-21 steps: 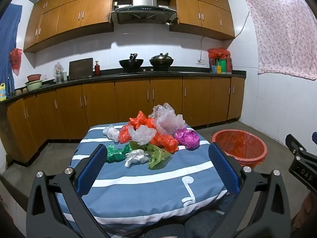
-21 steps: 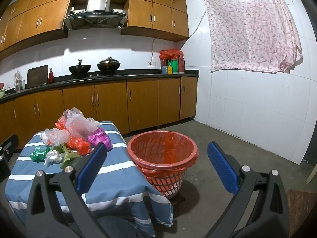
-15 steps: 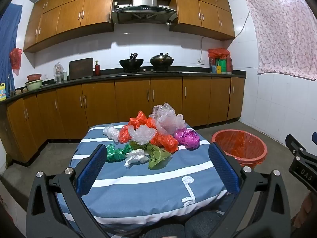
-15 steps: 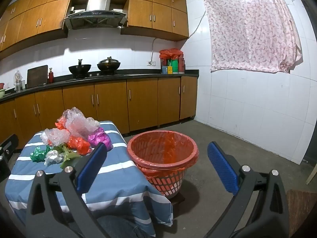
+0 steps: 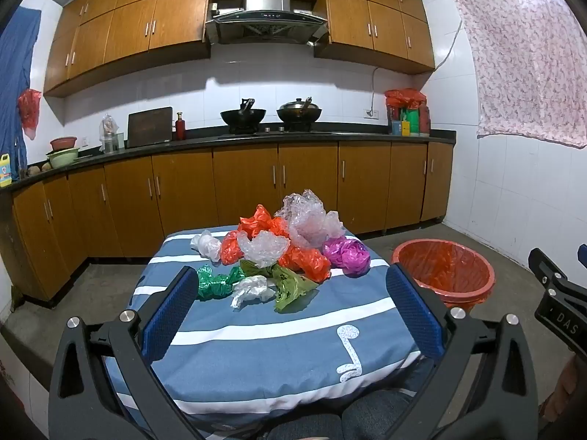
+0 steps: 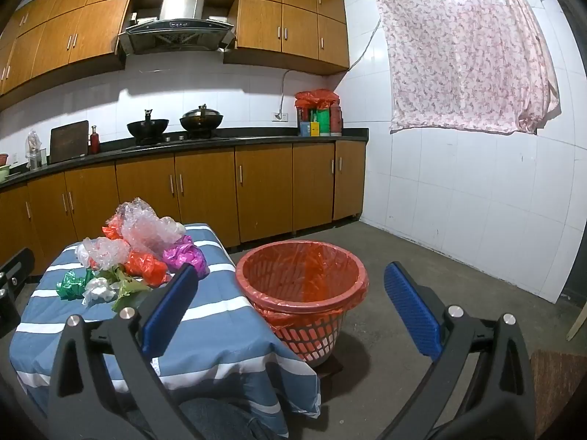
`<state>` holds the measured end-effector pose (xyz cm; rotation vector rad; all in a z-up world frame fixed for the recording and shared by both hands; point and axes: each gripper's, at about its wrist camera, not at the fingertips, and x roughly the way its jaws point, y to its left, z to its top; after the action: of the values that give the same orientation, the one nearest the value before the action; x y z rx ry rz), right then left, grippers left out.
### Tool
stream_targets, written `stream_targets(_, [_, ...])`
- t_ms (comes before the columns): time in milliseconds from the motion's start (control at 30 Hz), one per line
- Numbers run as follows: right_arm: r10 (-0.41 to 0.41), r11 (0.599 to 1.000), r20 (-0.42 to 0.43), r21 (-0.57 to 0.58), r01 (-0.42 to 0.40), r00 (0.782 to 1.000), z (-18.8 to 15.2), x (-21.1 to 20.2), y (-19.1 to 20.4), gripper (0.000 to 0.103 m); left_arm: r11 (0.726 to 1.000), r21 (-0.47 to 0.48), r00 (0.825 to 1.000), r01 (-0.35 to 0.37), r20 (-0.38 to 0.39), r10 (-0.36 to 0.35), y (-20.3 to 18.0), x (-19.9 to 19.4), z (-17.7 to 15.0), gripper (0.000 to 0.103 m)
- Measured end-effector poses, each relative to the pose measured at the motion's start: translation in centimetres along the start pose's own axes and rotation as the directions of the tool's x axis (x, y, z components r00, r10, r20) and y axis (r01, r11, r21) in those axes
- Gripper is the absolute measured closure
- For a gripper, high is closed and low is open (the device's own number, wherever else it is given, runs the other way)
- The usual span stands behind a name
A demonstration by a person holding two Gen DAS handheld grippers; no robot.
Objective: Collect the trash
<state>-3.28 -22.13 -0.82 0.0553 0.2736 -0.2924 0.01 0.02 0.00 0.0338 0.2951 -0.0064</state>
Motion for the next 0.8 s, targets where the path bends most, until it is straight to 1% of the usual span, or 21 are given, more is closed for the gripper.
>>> stream_targets(800, [0.001,1.000,-0.002,0.003,-0.001,1.000,-0.17,0.02,-0.08,0.004,1.000,0.001,1.000,0.000,-0.001,0.000,-0.01,0.00,-0.01,0.002])
